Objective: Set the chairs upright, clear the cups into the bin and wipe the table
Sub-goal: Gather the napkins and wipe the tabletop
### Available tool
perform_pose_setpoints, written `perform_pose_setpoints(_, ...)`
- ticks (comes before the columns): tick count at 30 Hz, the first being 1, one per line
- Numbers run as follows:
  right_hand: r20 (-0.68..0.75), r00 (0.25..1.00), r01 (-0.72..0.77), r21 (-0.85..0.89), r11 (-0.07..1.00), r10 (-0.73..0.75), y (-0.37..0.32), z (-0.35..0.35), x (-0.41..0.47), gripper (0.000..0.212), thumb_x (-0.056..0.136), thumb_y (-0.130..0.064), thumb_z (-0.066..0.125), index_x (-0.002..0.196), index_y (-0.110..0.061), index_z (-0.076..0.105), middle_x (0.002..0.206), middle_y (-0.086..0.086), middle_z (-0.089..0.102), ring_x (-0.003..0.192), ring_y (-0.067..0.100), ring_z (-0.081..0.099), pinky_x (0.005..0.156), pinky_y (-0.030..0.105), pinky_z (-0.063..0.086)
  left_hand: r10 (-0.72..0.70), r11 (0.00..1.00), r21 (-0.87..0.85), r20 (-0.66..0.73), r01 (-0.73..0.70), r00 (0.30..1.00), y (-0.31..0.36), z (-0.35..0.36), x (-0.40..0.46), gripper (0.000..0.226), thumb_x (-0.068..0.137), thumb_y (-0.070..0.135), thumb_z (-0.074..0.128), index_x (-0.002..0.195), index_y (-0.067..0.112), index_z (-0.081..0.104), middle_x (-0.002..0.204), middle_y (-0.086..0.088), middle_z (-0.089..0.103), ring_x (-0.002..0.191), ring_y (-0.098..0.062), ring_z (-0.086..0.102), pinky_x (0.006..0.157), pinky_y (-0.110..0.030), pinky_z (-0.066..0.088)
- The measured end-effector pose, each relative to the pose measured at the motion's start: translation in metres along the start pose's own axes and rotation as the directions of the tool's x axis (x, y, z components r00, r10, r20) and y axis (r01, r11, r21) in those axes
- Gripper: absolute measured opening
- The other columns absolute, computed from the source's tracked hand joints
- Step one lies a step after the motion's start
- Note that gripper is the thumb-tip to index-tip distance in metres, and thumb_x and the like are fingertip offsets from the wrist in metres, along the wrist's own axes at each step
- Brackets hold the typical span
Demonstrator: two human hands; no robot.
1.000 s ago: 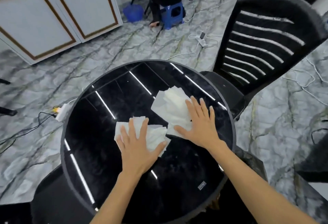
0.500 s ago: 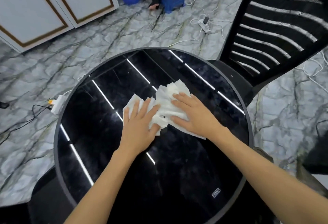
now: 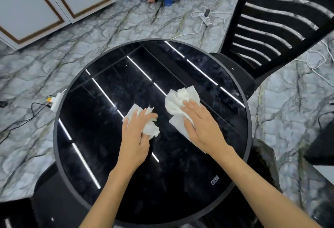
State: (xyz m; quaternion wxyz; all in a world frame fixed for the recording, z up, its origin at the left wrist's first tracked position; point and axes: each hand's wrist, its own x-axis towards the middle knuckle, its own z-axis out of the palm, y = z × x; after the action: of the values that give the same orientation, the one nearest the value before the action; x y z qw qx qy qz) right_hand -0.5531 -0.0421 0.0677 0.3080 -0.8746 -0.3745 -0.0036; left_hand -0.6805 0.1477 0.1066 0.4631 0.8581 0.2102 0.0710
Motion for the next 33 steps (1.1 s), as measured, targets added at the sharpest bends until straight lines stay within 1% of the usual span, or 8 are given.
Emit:
perform_pose_setpoints(4,0.007,1.000,-0.029,-0.009,1.000,0.029,-0.005,-0.002,-0.011,0.044,0.101,-0.027,0.037,0.136,-0.007,0.057,0.146,0.007,0.052,0.143,0.025,0.039,0.117,0.050,0.032,-0.029,0.999,0.040,0.009,0.028,1.000,-0.004,0.004,-0.009,0.037,0.093,0.019,0.044,0.118,0.041,0.061,0.138,0.041,0.047,0.136,0.028,-0.002,0.122,-0.057,0.018)
perform_pose_setpoints(8,0.005,0.999,-0.032,-0.025,0.999,0.032,-0.006,-0.003,-0.021,0.043,0.101,-0.026,0.040,0.136,-0.007,0.056,0.146,0.006,0.052,0.143,0.023,0.038,0.117,0.048,0.031,-0.034,0.996,0.078,0.042,0.031,0.999,0.011,0.003,-0.018,0.030,0.089,0.050,0.044,0.115,0.062,0.044,0.146,0.016,0.053,0.129,0.033,-0.002,0.121,-0.059,0.021)
perform_pose_setpoints(12,-0.011,0.999,-0.036,-0.030,0.999,0.036,-0.006,-0.003,-0.029,0.042,0.101,-0.027,0.042,0.136,-0.009,0.057,0.146,0.006,0.053,0.142,0.024,0.040,0.117,0.048,0.033,-0.023,0.996,0.083,0.053,0.019,0.998,0.013,0.005,-0.030,0.023,0.093,0.071,0.034,0.104,0.063,0.053,0.158,0.017,0.037,0.136,0.029,-0.006,0.126,-0.049,0.004)
perform_pose_setpoints(18,0.003,1.000,-0.017,-0.140,0.990,0.017,-0.009,-0.004,-0.039,0.047,0.102,-0.041,0.047,0.136,-0.010,0.055,0.147,0.005,0.051,0.142,0.024,0.039,0.117,0.041,0.032,0.008,0.981,0.192,-0.010,-0.006,1.000,0.011,0.017,-0.037,0.020,0.100,0.044,0.044,0.119,0.051,0.043,0.147,0.010,0.053,0.130,0.034,-0.001,0.126,-0.042,0.007)
perform_pose_setpoints(22,-0.029,0.998,-0.066,-0.143,0.988,0.063,-0.012,-0.001,-0.041,0.054,0.101,-0.047,0.045,0.139,-0.010,0.054,0.145,0.005,0.054,0.141,0.023,0.043,0.117,0.040,0.031,-0.007,0.978,0.205,-0.089,0.026,0.996,0.007,0.023,-0.038,0.027,0.103,0.031,0.050,0.130,0.033,0.056,0.138,0.028,0.049,0.132,0.029,0.016,0.124,-0.035,0.009)
perform_pose_setpoints(25,-0.075,0.996,-0.059,-0.092,0.994,0.052,-0.011,0.001,-0.043,0.048,0.099,-0.038,0.047,0.133,-0.008,0.060,0.140,0.007,0.059,0.136,0.026,0.048,0.115,0.043,0.034,-0.035,0.971,0.233,-0.112,0.061,0.993,0.009,0.027,-0.038,0.033,0.103,0.034,0.048,0.135,0.041,0.050,0.136,0.026,0.051,0.140,-0.005,0.029,0.114,-0.031,0.024)
perform_pose_setpoints(30,-0.164,0.986,-0.038,-0.036,0.999,0.032,-0.009,0.003,-0.043,0.042,0.084,-0.005,0.076,0.125,-0.006,0.065,0.131,0.008,0.064,0.131,0.025,0.051,0.110,0.042,0.040,-0.105,0.973,0.188,-0.161,0.135,0.981,0.006,0.032,-0.038,0.043,0.102,0.032,0.053,0.144,0.035,0.045,0.122,0.028,0.046,0.143,-0.016,0.030,0.091,-0.032,0.037)
perform_pose_setpoints(33,-0.222,0.975,-0.021,-0.014,1.000,0.017,-0.011,0.002,-0.043,0.040,0.078,0.000,0.080,0.116,-0.005,0.070,0.123,0.008,0.068,0.124,0.024,0.054,0.100,0.038,0.047,-0.038,0.980,0.185,-0.172,0.070,0.984,0.004,0.031,-0.038,0.036,0.102,0.026,0.053,0.136,0.038,0.051,0.109,0.037,0.048,0.129,-0.014,0.041,0.081,-0.018,0.036)
